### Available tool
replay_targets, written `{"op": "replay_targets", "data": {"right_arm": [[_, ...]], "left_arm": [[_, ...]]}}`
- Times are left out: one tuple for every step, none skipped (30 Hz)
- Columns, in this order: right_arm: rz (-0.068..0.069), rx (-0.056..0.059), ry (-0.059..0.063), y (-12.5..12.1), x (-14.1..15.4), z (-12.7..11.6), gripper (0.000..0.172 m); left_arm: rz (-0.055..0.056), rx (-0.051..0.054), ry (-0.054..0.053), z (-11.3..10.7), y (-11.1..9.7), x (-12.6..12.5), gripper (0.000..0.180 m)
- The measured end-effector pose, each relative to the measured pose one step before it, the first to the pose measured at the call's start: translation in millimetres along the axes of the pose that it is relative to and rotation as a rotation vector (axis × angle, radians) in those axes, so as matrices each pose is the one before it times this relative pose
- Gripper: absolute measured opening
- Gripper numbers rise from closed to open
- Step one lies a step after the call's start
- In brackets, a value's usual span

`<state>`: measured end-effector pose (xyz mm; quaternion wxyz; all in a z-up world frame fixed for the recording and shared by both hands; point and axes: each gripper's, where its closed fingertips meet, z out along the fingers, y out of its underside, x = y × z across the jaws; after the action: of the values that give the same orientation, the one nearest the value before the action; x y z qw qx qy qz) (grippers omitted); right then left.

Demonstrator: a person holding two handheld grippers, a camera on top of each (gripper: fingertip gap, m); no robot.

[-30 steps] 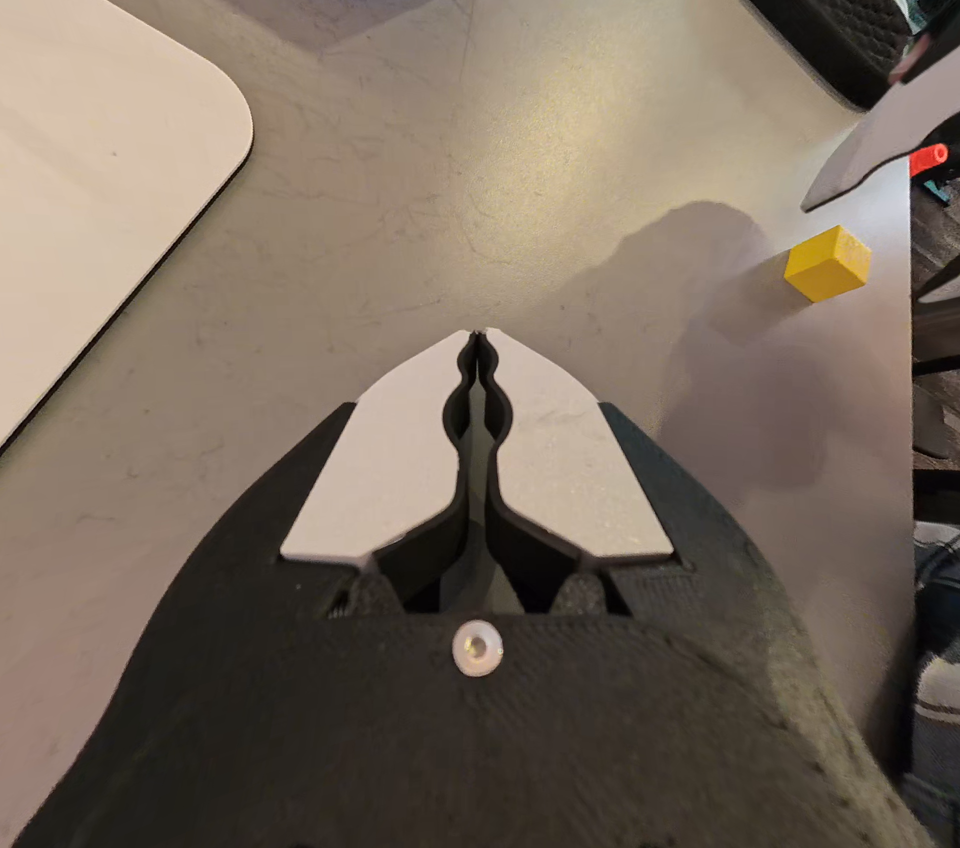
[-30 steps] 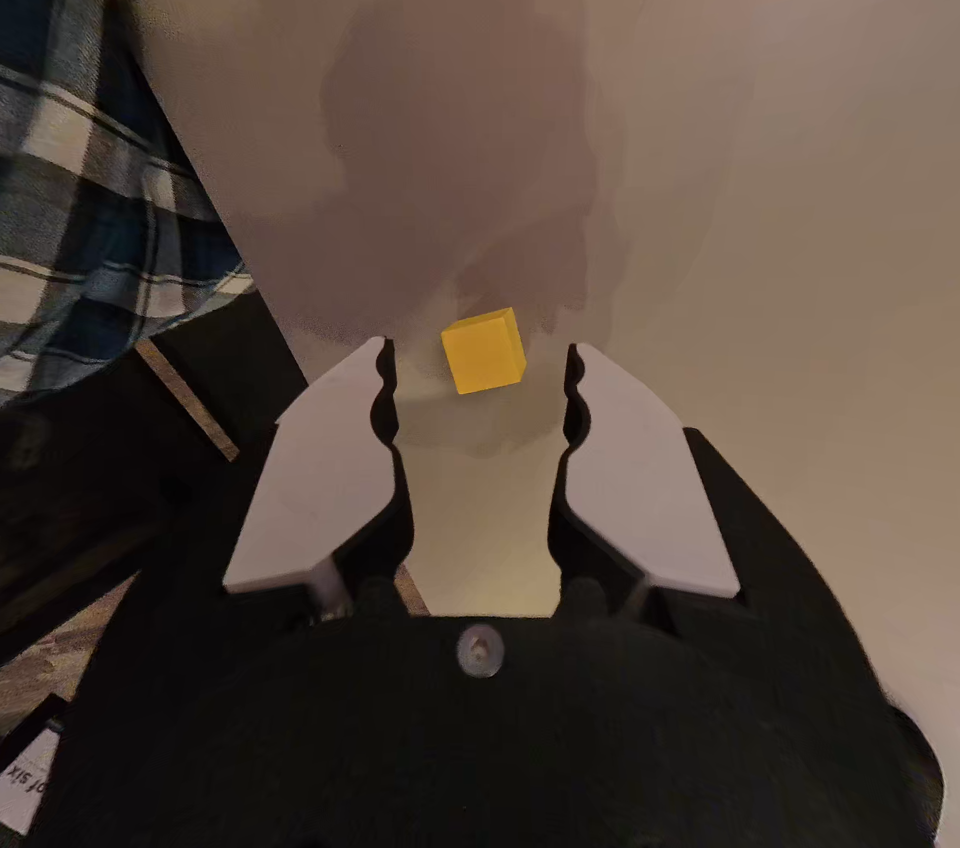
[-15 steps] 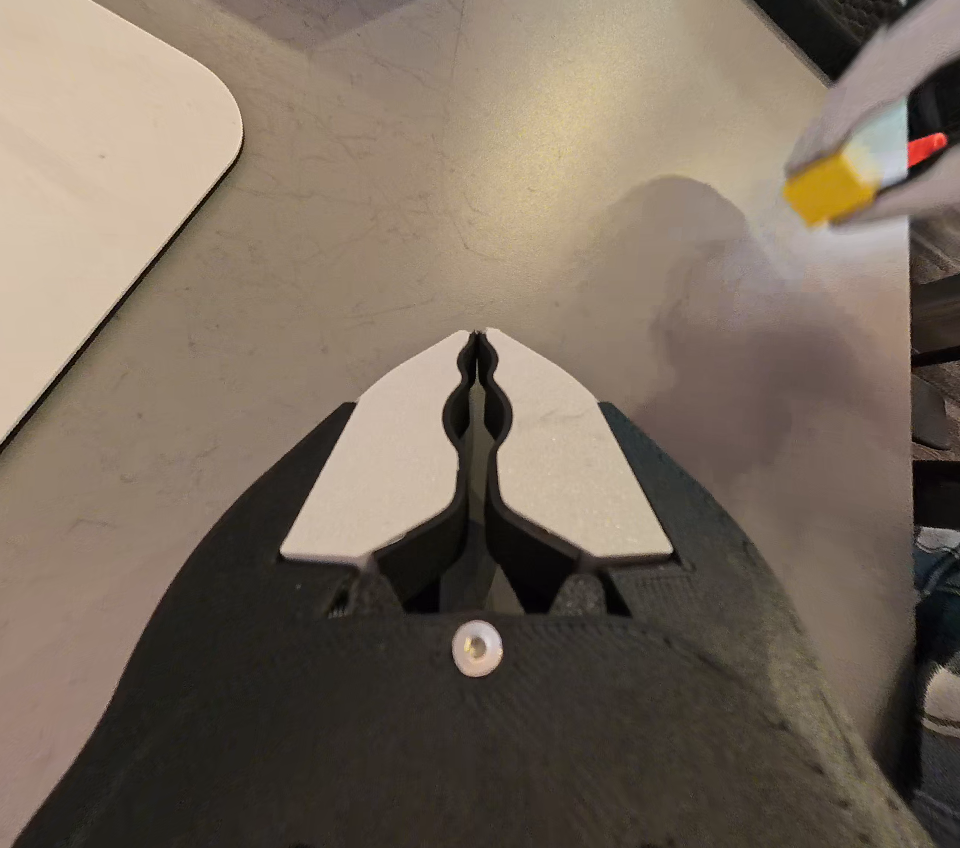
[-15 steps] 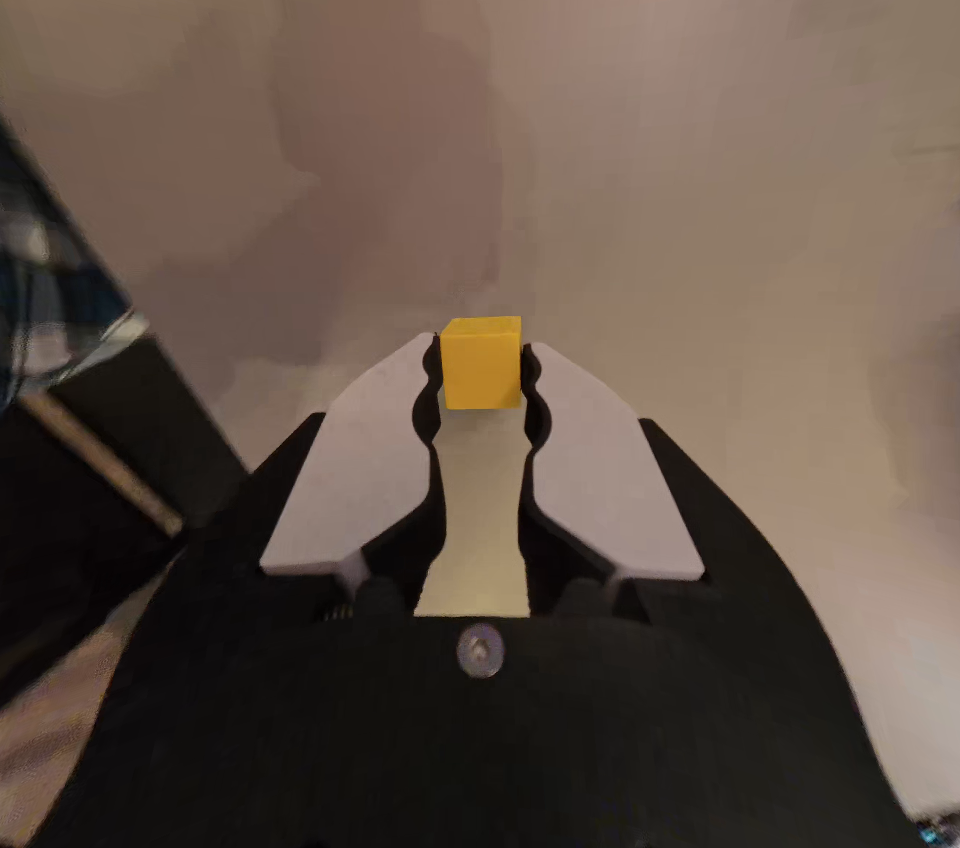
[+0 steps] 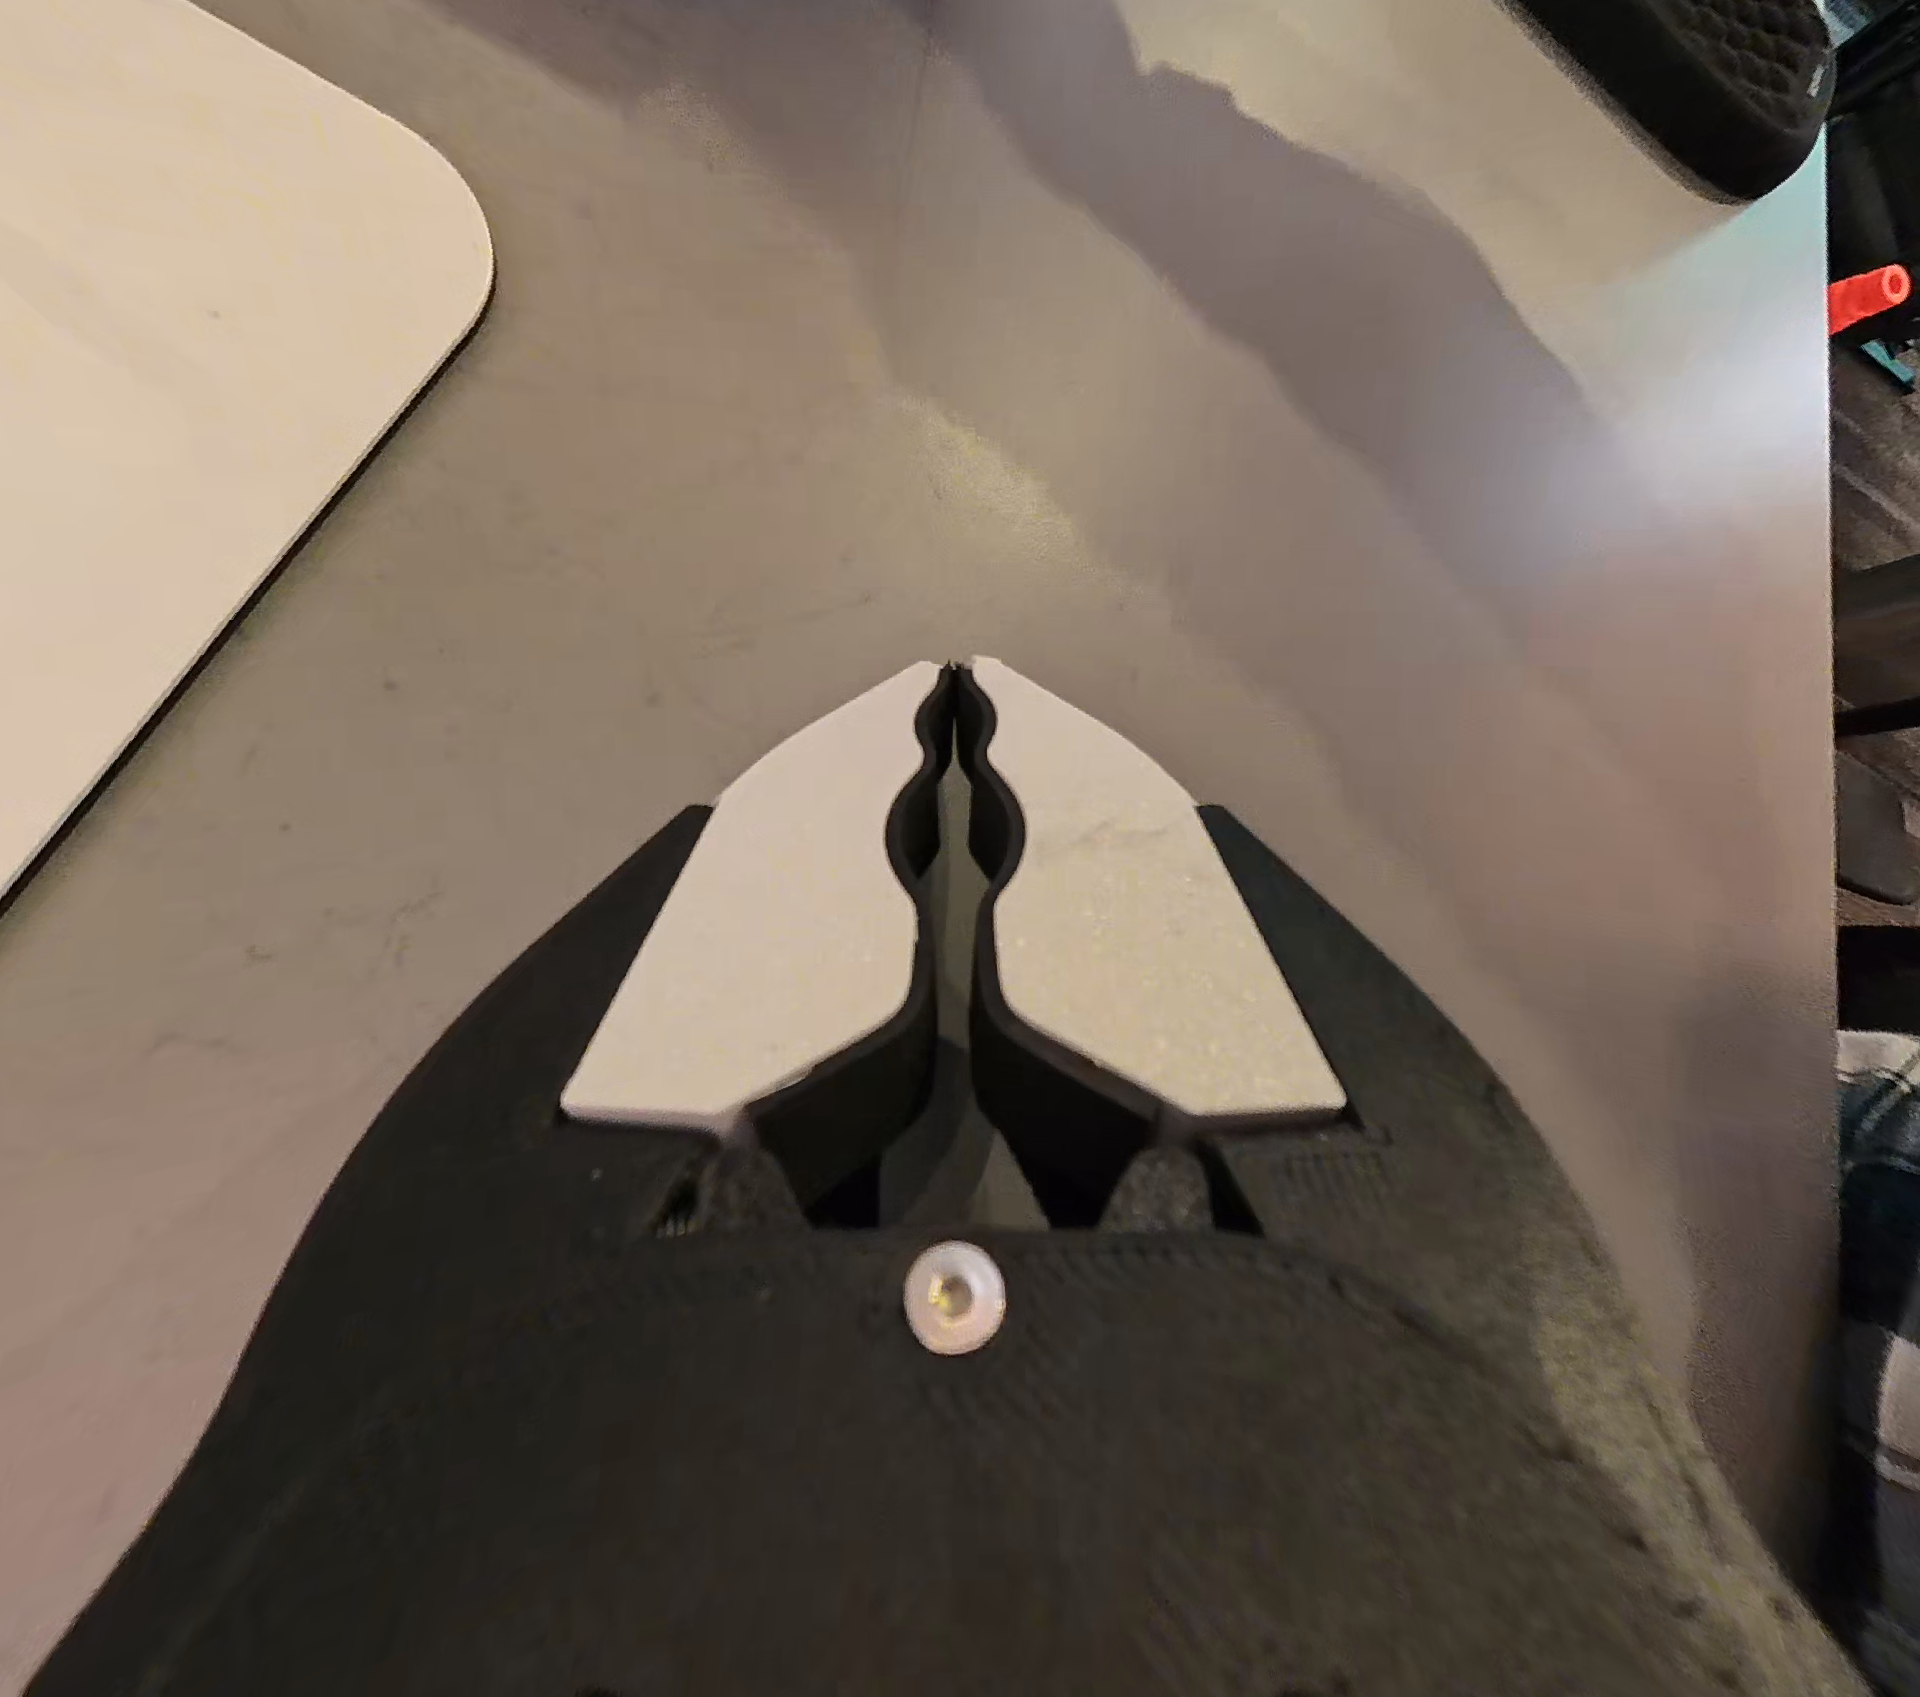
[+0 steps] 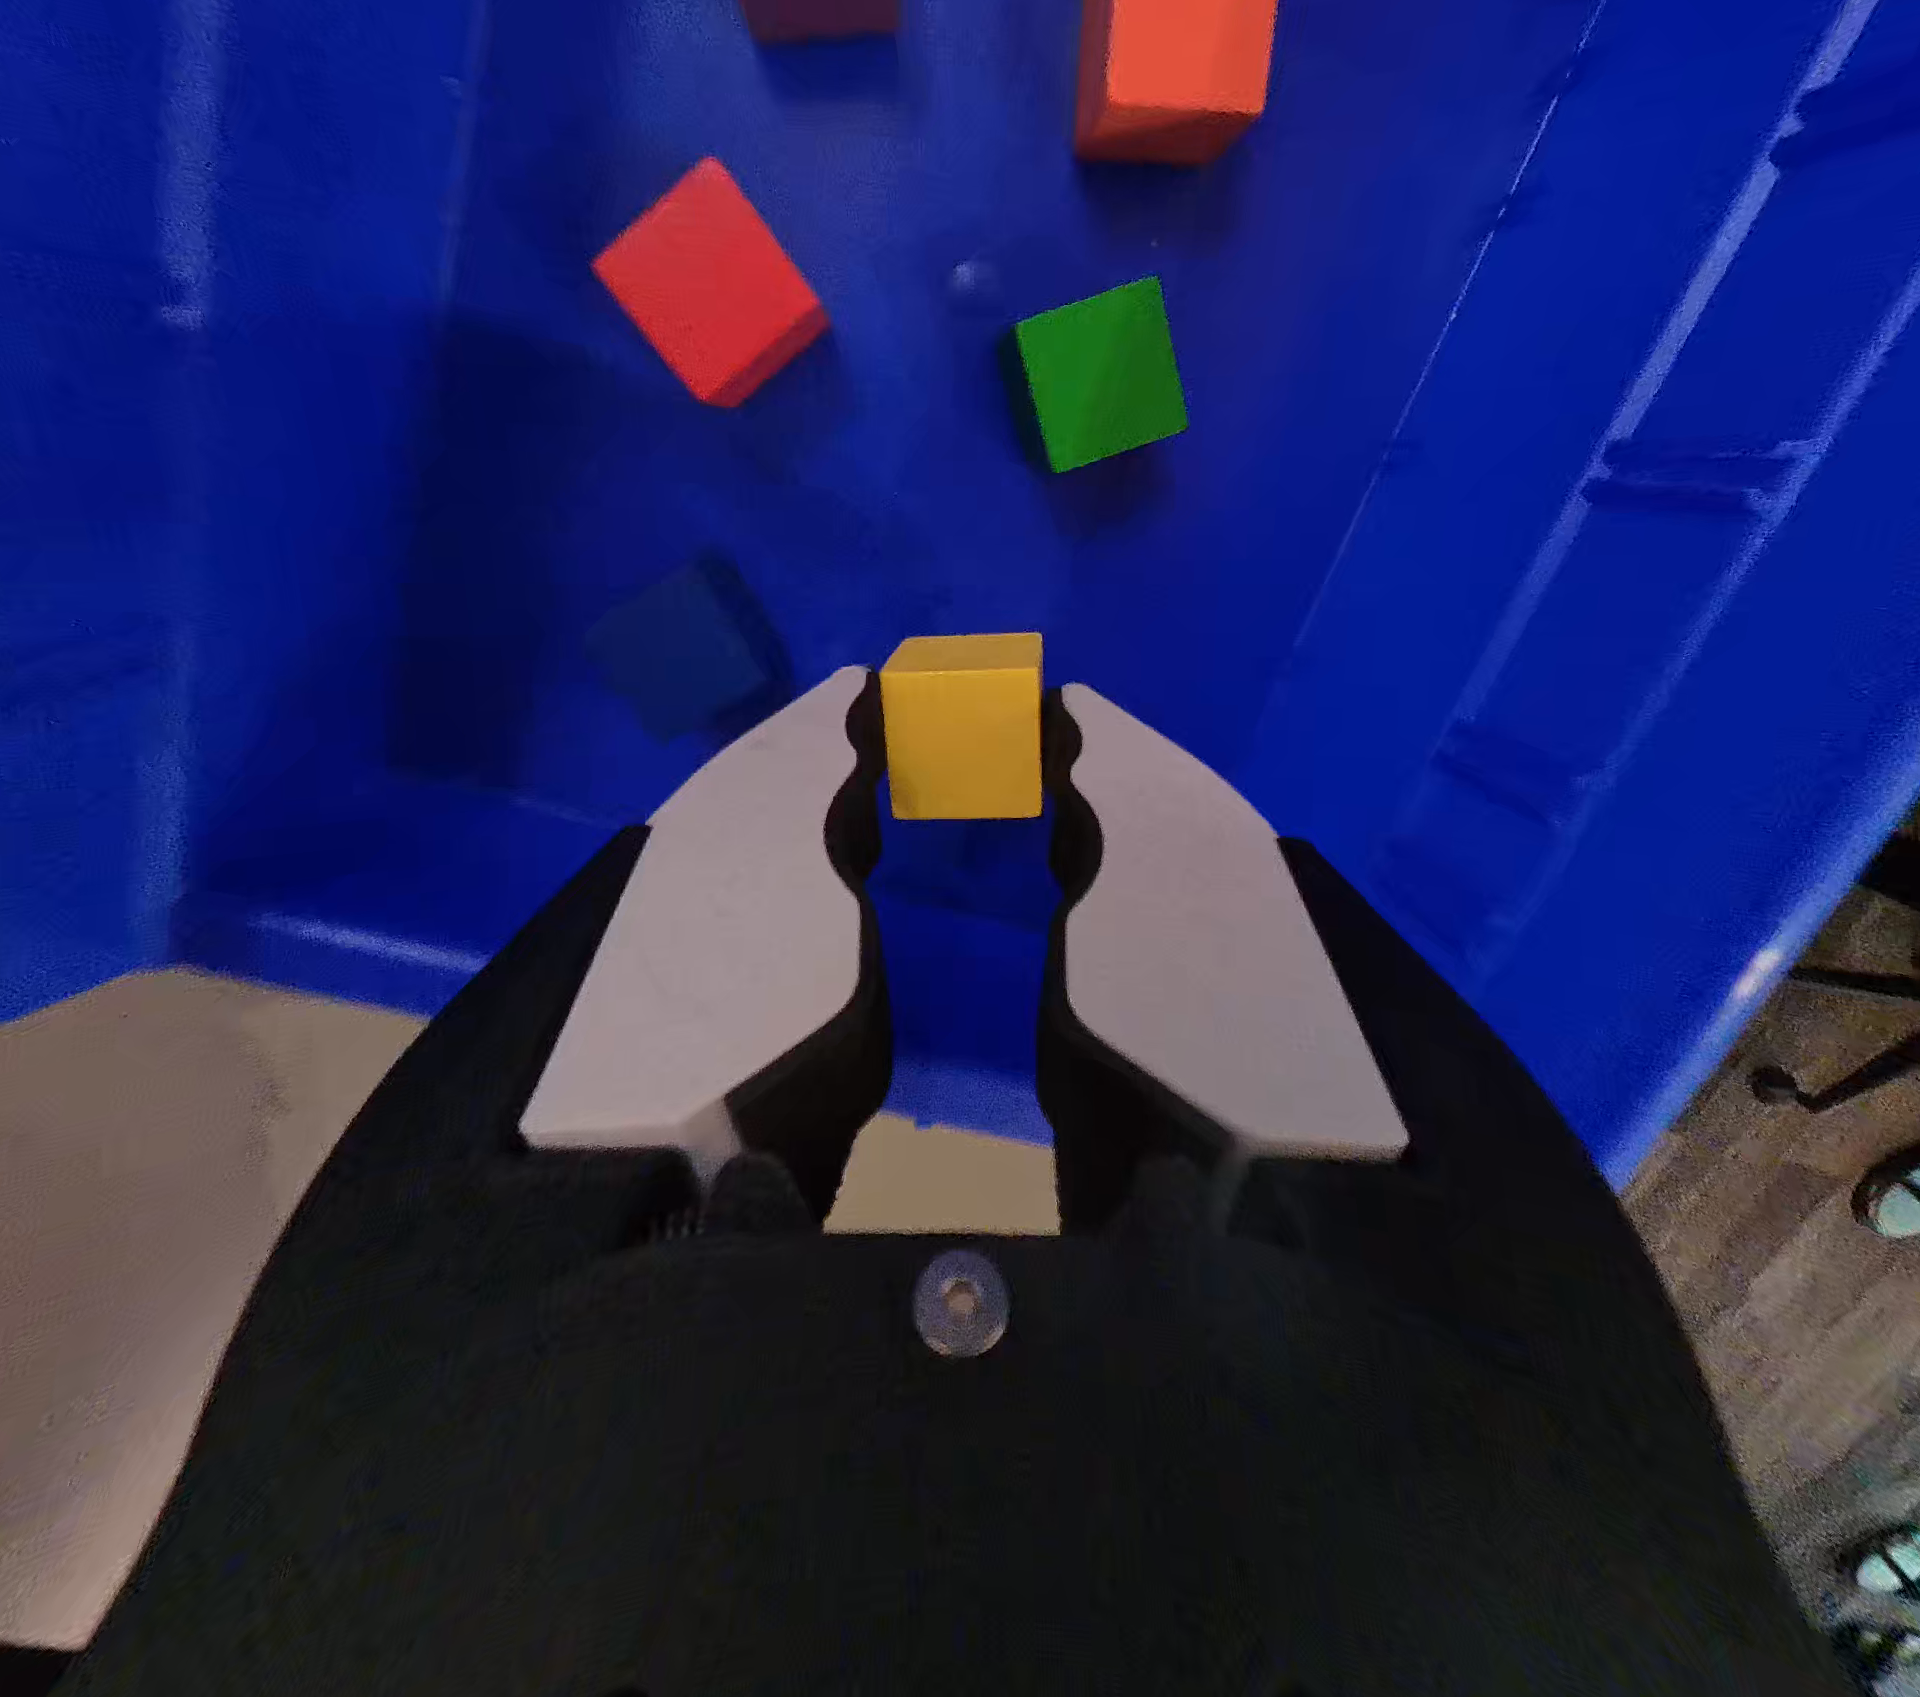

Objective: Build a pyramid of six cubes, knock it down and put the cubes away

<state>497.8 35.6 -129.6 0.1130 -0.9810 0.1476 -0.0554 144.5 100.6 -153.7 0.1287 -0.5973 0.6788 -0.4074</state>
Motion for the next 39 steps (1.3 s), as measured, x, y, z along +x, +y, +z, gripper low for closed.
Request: {"op": "replay_targets", "data": {"right_arm": [[0.0085, -0.0141, 0.0058, 1.89, 2.77, 7.54, 0.030], [0.0115, -0.0219, -0.0026, 3.29, 1.22, 7.25, 0.030], [0.0127, -0.0159, 0.0073, 2.71, 1.95, 5.41, 0.040], [0.0059, 0.0051, 0.0133, 0.03, 1.39, 1.45, 0.051], [-0.0027, 0.0206, 0.0070, -1.45, -0.98, -2.90, 0.053], [-0.0079, 0.0272, 0.0061, -1.98, -1.89, -6.51, 0.052], [-0.0101, 0.0323, 0.0061, -2.26, -2.04, -8.91, 0.049], [-0.0043, 0.0333, 0.0074, -1.76, -1.52, -10.38, 0.048], [0.0000, 0.0301, 0.0045, -0.73, -1.44, -10.41, 0.046], [-0.0017, 0.0224, -0.0004, 0.89, -1.94, -9.68, 0.045], [-0.0047, 0.0138, -0.0012, 2.90, -2.02, -8.76, 0.044], [-0.0003, 0.0101, -0.0002, 4.33, -1.77, -8.03, 0.043], [0.0037, 0.0161, -0.0061, 4.15, -2.86, -7.64, 0.041], [-0.0013, 0.0295, -0.0097, 3.18, -4.64, -7.42, 0.037], [-0.0007, 0.0281, -0.0053, 3.81, -4.86, -6.77, 0.036], [0.0054, 0.0197, -0.0013, 5.22, -4.84, -5.56, 0.035], [0.0049, 0.0281, -0.0056, 4.60, -6.54, -4.79, 0.035], [0.0008, 0.0417, -0.0121, 3.02, -8.99, -3.82, 0.034], [0.0022, 0.0355, -0.0097, 4.15, -9.72, -2.11, 0.033], [0.0015, 0.0196, -0.0085, 6.25, -10.40, -0.12, 0.034], [-0.0079, 0.0219, -0.0066, 6.10, -11.39, 1.38, 0.037], [-0.0084, 0.0269, -0.0007, 5.66, -11.19, 2.32, 0.041], [-0.0027, 0.0272, -0.0065, 5.60, -12.15, 3.21, 0.046], [-0.0021, 0.0253, -0.0079, 5.97, -12.05, 3.74, 0.048], [0.0008, 0.0155, 0.0000, 7.34, -10.03, 4.55, 0.051], [0.0061, 0.0052, -0.0068, 8.61, -9.96, 5.90, 0.055], [0.0107, 0.0004, -0.0222, 8.86, -11.34, 7.32, 0.061], [0.0057, 0.0036, -0.0171, 7.78, -10.22, 6.79, 0.064], [-0.0107, 0.0136, 0.0002, 5.90, -7.06, 4.83, 0.063], [-0.0180, 0.0142, 0.0044, 5.35, -5.46, 4.36, 0.064], [0.0025, 0.0296, -0.0064, 0.73, -4.67, 1.39, 0.061], [0.0117, 0.0076, 0.0024, -0.11, -1.61, 0.46, 0.064], [0.0061, -0.0030, -0.0028, -0.27, -0.80, 0.73, 0.065], [0.0007, -0.0006, -0.0026, -0.45, 0.14, 0.50, 0.066], [-0.0029, -0.0002, -0.0023, -0.11, 0.65, 0.28, 0.066], [-0.0023, 0.0001, -0.0045, -0.11, 0.15, 0.12, 0.066], [-0.0002, 0.0006, -0.0043, -0.08, -0.13, 0.05, 0.067], [-0.0038, -0.0006, -0.0010, 0.04, -0.51, 0.12, 0.068], [-0.0059, -0.0004, 0.0001, 0.02, -0.64, 0.13, 0.068]], "left_arm": [[-0.0008, 0.0004, -0.0003, -0.09, 0.08, -0.27, 0.000], [-0.0014, 0.0007, -0.0004, -0.03, -0.09, -0.13, 0.000], [-0.0009, 0.0006, -0.0007, -0.04, -0.08, -0.20, 0.000], [-0.0004, 0.0003, -0.0003, 0.05, -0.12, -0.12, 0.000], [-0.0007, 0.0004, 0.0002, 0.01, 0.01, -0.14, 0.000], [-0.0013, 0.0005, 0.0006, -0.08, -0.08, -0.10, 0.000], [-0.0016, 0.0006, 0.0008, 0.01, -0.09, -0.21, 0.000], [-0.0014, 0.0005, 0.0007, -0.05, -0.07, 0.01, 0.000], [-0.0009, 0.0004, 0.0001, 0.08, -0.06, -0.16, 0.000], [-0.0011, 0.0005, -0.0021, -0.05, -0.07, -0.38, 0.000], [-0.0025, 0.0009, 0.0009, -0.07, -0.07, -0.19, 0.000], [-0.0014, 0.0003, 0.0007, -0.03, -0.13, -0.11, 0.000], [0.0002, 0.0002, -0.0017, -0.05, 0.04, -0.22, 0.000], [0.0009, -0.0002, -0.0018, 0.06, 0.04, -0.11, 0.000], [0.0005, -0.0001, 0.0000, -0.03, -0.05, 0.09, 0.000], [-0.0007, 0.0002, 0.0012, 0.00, -0.11, 0.00, 0.000], [-0.0005, 0.0001, 0.0004, -0.01, 0.05, -0.14, 0.000], [0.0005, -0.0001, -0.0006, -0.10, 0.03, 0.04, 0.000], [0.0012, -0.0003, -0.0009, 0.10, 0.06, 0.07, 0.000], [0.0008, -0.0002, -0.0005, 0.02, 0.04, -0.03, 0.000], [-0.0004, 0.0000, 0.0003, 0.03, -0.07, -0.05, 0.000], [-0.0008, 0.0002, 0.0011, -0.13, 0.03, 0.04, 0.000], [0.0001, 0.0001, 0.0010, -0.12, -0.02, 0.18, 0.000], [0.0007, -0.0008, 0.0004, 0.02, 0.11, 0.18, 0.000], [0.0024, -0.0029, 0.0020, -0.18, 0.55, 0.51, 0.000], [0.0079, -0.0007, -0.0006, -1.02, 0.78, 0.84, 0.000], [0.0086, 0.0144, -0.0063, -2.94, 0.12, 0.85, 0.000], [-0.0004, 0.0168, -0.0023, -4.24, 0.94, 1.24, 0.000], [-0.0076, 0.0125, 0.0040, -4.94, 2.55, 1.67, 0.000], [-0.0116, 0.0076, 0.0029, -5.41, 3.59, 1.14, 0.000], [-0.0122, 0.0034, -0.0008, -5.58, 4.51, 0.35, 0.000], [-0.0097, 0.0027, -0.0068, -6.06, 4.84, -0.52, 0.000], [-0.0078, -0.0016, -0.0105, -6.07, 5.58, -0.84, 0.000], [-0.0062, -0.0027, -0.0141, -5.86, 5.88, -1.01, 0.000], [-0.0035, -0.0037, -0.0174, -5.80, 5.78, -1.43, 0.000], [-0.0013, -0.0006, -0.0267, -6.16, 5.50, -2.82, 0.000], [-0.0050, 0.0018, -0.0261, -6.28, 5.04, -3.28, 0.000], [-0.0129, 0.0019, -0.0254, -6.41, 5.12, -3.95, 0.000], [-0.0179, 0.0076, -0.0205, -6.40, 4.39, -3.71, 0.000]]}}
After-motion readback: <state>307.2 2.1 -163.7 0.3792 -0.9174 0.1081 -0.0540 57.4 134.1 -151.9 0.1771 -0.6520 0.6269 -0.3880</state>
